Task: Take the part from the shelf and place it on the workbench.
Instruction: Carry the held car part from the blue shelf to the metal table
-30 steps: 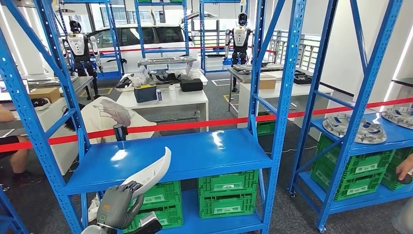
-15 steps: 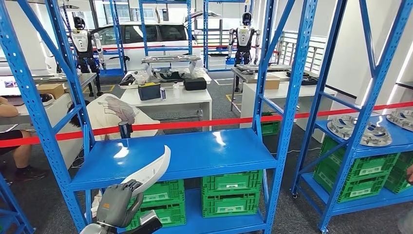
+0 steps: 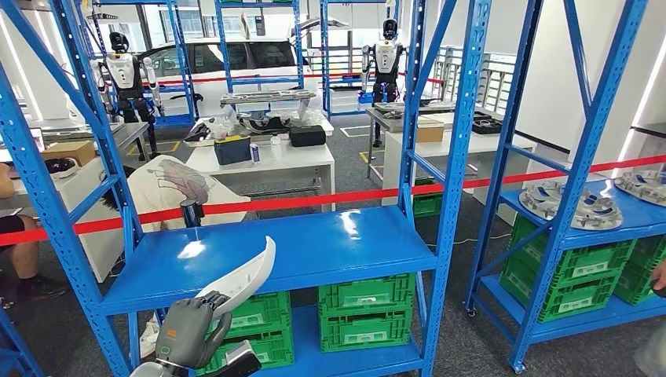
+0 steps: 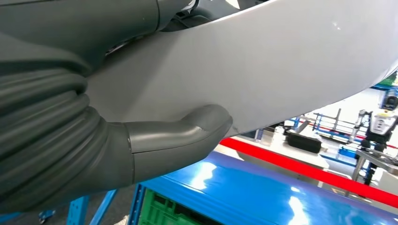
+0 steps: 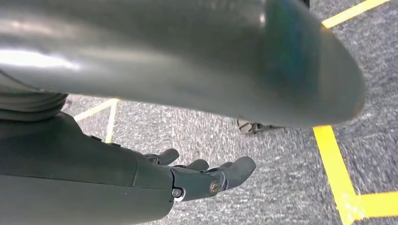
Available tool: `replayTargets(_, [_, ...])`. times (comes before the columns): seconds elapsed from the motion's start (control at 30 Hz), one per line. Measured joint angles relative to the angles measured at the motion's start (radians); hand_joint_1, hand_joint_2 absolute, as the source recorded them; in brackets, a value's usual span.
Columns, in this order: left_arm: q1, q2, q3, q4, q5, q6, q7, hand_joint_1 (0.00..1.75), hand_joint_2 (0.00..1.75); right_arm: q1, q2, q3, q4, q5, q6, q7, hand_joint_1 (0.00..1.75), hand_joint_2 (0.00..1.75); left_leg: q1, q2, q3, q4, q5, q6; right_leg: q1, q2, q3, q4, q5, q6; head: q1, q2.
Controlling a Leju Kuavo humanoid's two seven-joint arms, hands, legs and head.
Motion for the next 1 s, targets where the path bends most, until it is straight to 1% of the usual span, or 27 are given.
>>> replayTargets(0.03, [-0.001,0.0,0.0,0.0,0.0,0.0,0.0,1.75,1.75,0.0,0.0,0.0,0.0,0.0,0.0,0.0,0.0,0.0,-0.002,0.0,0.009,-0.017,-0.003,0.003,0.001,0.0,0.0,0.0,0.0,0.005,0.0,0.0])
replayTargets(0.07, [-0.002,0.0,0.0,0.0,0.0,0.0,0.0,1.75,1.75,0.0,0.0,0.0,0.0,0.0,0.0,0.0,0.0,0.0,-0.004,0.0,0.012,-0.021,-0.004,0.007,0.001,0.0,0.0,-0.002,0.001,0.011,0.0,0.0])
replayTargets(0.1, [-0.002,0.0,0.0,-0.001,0.0,0.0,0.0,1.75,1.75,0.0,0.0,0.0,0.0,0.0,0.0,0.0,0.0,0.0,-0.002,0.0,0.012,-0.027,-0.003,0.013,0.001,-0.001,0.0,-0.002,0.0,0.018,0.0,0.0])
replayTargets(0.13, [-0.002,0.0,0.0,-0.001,0.0,0.0,0.0,1.75,1.75,0.0,0.0,0.0,0.0,0.0,0.0,0.0,0.0,0.0,0.0,0.0,0.014,-0.032,-0.001,0.02,0.0,-0.001,0.0,0.002,-0.003,0.023,0.001,0.0])
replayTargets(0.17, [-0.003,-0.001,0.0,-0.002,0.0,0.0,0.0,1.75,1.75,0.0,0.0,0.0,0.0,0.0,0.0,0.0,0.0,0.0,0.002,0.001,0.016,-0.036,0.002,0.026,0.0,-0.002,-0.007,0.018,-0.015,0.028,0.001,0.0])
replayTargets(0.2, [-0.004,-0.001,0.0,-0.002,0.0,0.0,0.0,1.75,1.75,0.0,0.0,0.0,0.0,0.0,0.0,0.0,0.0,0.0,0.004,0.001,0.018,-0.04,0.004,0.032,0.0,-0.003,-0.023,0.054,-0.038,0.032,0.001,0.0])
replayTargets(0.27, [-0.004,-0.001,0.0,-0.002,0.0,0.0,0.0,1.75,1.75,0.0,0.0,0.0,0.0,0.0,0.001,0.0,0.0,0.0,0.003,0.003,0.017,-0.04,0.003,0.037,-0.001,-0.003,-0.08,0.172,-0.096,0.038,0.002,0.0])
replayTargets(0.3, [-0.003,-0.001,0.0,-0.001,0.0,0.0,0.0,1.75,1.75,0.0,0.0,0.0,0.0,0.0,0.001,0.0,0.0,0.0,0.002,0.003,0.017,-0.039,0.003,0.039,-0.002,-0.003,-0.108,0.228,-0.114,0.04,0.002,0.0])
replayTargets(0.33, [-0.002,-0.001,0.0,0.0,0.0,0.0,0.0,1.75,1.75,0.001,0.0,0.0,0.0,0.0,0.002,0.0,0.0,0.0,0.002,0.004,0.017,-0.038,0.002,0.04,-0.003,-0.003,-0.123,0.257,-0.114,0.042,0.002,0.0])
replayTargets(0.37, [-0.002,-0.001,0.0,0.001,0.0,0.0,0.0,1.75,1.75,0.001,0.0,0.0,0.0,0.0,0.001,0.0,0.0,0.0,0.002,0.004,0.017,-0.037,0.001,0.039,-0.004,-0.004,-0.121,0.248,-0.094,0.043,0.002,0.0])
replayTargets(0.4, [-0.001,-0.002,0.0,0.002,0.0,0.0,0.0,1.75,1.75,0.001,0.0,0.0,0.0,0.0,0.001,0.0,0.0,0.0,0.003,0.003,0.018,-0.035,-0.001,0.037,-0.005,-0.004,-0.102,0.204,-0.061,0.043,0.002,0.0])
replayTargets(0.43, [-0.002,-0.002,0.0,0.002,0.0,0.0,0.0,1.75,1.75,0.001,0.0,0.0,0.0,0.0,0.0,0.0,0.0,0.0,0.003,0.003,0.018,-0.033,-0.003,0.034,-0.007,-0.005,-0.072,0.138,-0.029,0.043,0.002,0.0])
replayTargets(0.47, [-0.002,-0.002,0.0,0.002,0.0,0.0,0.0,1.75,1.75,0.001,0.0,0.0,0.0,0.0,0.0,0.0,0.0,0.0,0.002,0.002,0.016,-0.029,-0.006,0.03,-0.006,-0.005,-0.041,0.077,-0.006,0.041,0.002,0.0])
replayTargets(0.5, [-0.002,-0.002,0.0,0.001,0.0,0.0,0.0,1.75,1.75,0.0,0.0,0.0,0.0,0.0,0.0,0.0,0.0,0.0,0.001,0.001,0.015,-0.027,-0.009,0.024,-0.005,-0.005,-0.021,0.035,0.006,0.038,0.002,0.0])
replayTargets(0.53, [-0.002,-0.002,0.0,0.001,0.0,0.0,0.0,1.75,1.75,0.0,0.0,0.0,0.0,0.0,0.0,0.0,0.0,0.0,0.0,0.001,0.014,-0.024,-0.011,0.019,-0.003,-0.004,-0.011,0.014,0.005,0.032,0.002,0.0])
replayTargets(0.57, [-0.002,-0.002,0.0,0.001,0.0,0.0,0.0,1.75,1.75,0.0,0.0,0.0,0.0,0.0,0.0,0.0,0.0,0.0,-0.001,0.0,0.014,-0.024,-0.012,0.013,-0.001,-0.003,-0.01,0.013,0.002,0.026,0.002,0.0])
replayTargets(0.63, [-0.002,-0.002,0.0,0.0,0.0,0.0,0.0,1.75,1.75,0.0,0.0,0.0,0.0,0.0,0.0,0.0,0.0,0.0,0.001,0.0,0.015,-0.02,-0.017,0.0,-0.002,-0.002,-0.008,0.007,0.0,0.012,0.002,0.0])
replayTargets(0.67, [-0.003,-0.002,0.0,0.0,0.0,0.0,0.0,1.75,1.75,0.0,0.0,0.0,0.0,0.0,0.0,0.0,0.0,0.0,0.002,0.0,0.008,-0.007,-0.027,-0.006,-0.003,-0.002,-0.007,0.004,0.001,0.005,0.002,0.0])
replayTargets(0.7, [-0.004,-0.002,0.0,-0.001,0.0,0.0,0.0,1.75,1.75,0.0,0.0,0.0,0.0,0.0,0.0,0.0,0.0,0.0,0.003,0.0,-0.006,0.026,-0.047,-0.011,-0.004,-0.002,-0.005,0.002,0.001,-0.001,0.002,0.0])
replayTargets(0.77, [-0.003,-0.001,0.0,0.0,0.0,0.0,0.0,1.75,1.75,0.0,-0.001,0.0,0.0,0.0,0.0,0.0,0.0,0.0,0.005,0.0,-0.063,0.144,-0.106,-0.018,-0.004,-0.003,-0.003,0.001,0.0,-0.008,0.001,0.0])
replayTargets(0.8, [-0.001,-0.001,0.0,0.001,0.0,0.0,0.0,1.75,1.75,0.0,-0.001,0.0,0.0,0.0,0.0,0.0,0.0,0.0,0.006,0.0,-0.093,0.206,-0.127,-0.02,-0.003,-0.003,-0.003,0.001,-0.001,-0.01,0.001,0.0])
replayTargets(0.83, [0.001,-0.001,0.0,0.002,0.0,0.0,0.0,1.75,1.75,0.0,-0.001,0.0,0.0,0.0,0.0,0.0,0.0,0.0,0.006,0.0,-0.113,0.244,-0.132,-0.02,-0.002,-0.003,-0.003,0.001,-0.001,-0.011,0.001,0.0])
replayTargets(0.87, [0.002,-0.001,0.0,0.002,0.0,0.0,0.0,1.75,1.75,0.0,-0.001,0.0,0.0,0.0,0.0,0.0,0.0,0.0,0.005,0.0,-0.117,0.246,-0.117,-0.019,-0.002,-0.002,-0.002,0.001,-0.002,-0.011,0.001,0.0])
replayTargets(0.9, [0.003,-0.001,0.0,0.002,0.0,0.0,0.0,1.75,1.75,0.0,-0.001,0.0,0.0,0.0,0.0,0.0,0.0,0.0,0.005,0.0,-0.103,0.212,-0.086,-0.015,-0.001,-0.001,-0.001,0.001,-0.002,-0.011,0.001,0.0])
replayTargets(0.93, [0.002,-0.001,0.0,0.002,0.0,0.0,0.0,1.75,1.75,0.0,0.0,0.0,0.0,0.0,0.0,0.0,0.0,0.0,0.004,0.0,-0.073,0.147,-0.047,-0.01,-0.001,0.0,0.001,0.001,-0.003,-0.01,0.001,0.0])
replayTargets(0.97, [0.001,0.0,0.0,0.002,0.0,0.0,0.0,1.75,1.75,0.0,0.0,0.0,0.0,0.0,0.0,0.0,0.0,0.0,0.001,0.0,-0.038,0.08,-0.02,-0.004,0.0,0.0,0.002,0.001,-0.004,-0.008,0.001,0.0])
replayTargets(1.0, [0.0,0.0,0.0,0.001,0.0,0.0,0.0,1.75,1.75,0.0,0.0,0.0,0.0,0.0,0.0,0.0,0.0,0.0,-0.002,0.0,-0.01,0.026,-0.003,0.001,0.001,0.001,0.002,0.001,-0.004,-0.005,0.001,0.0])
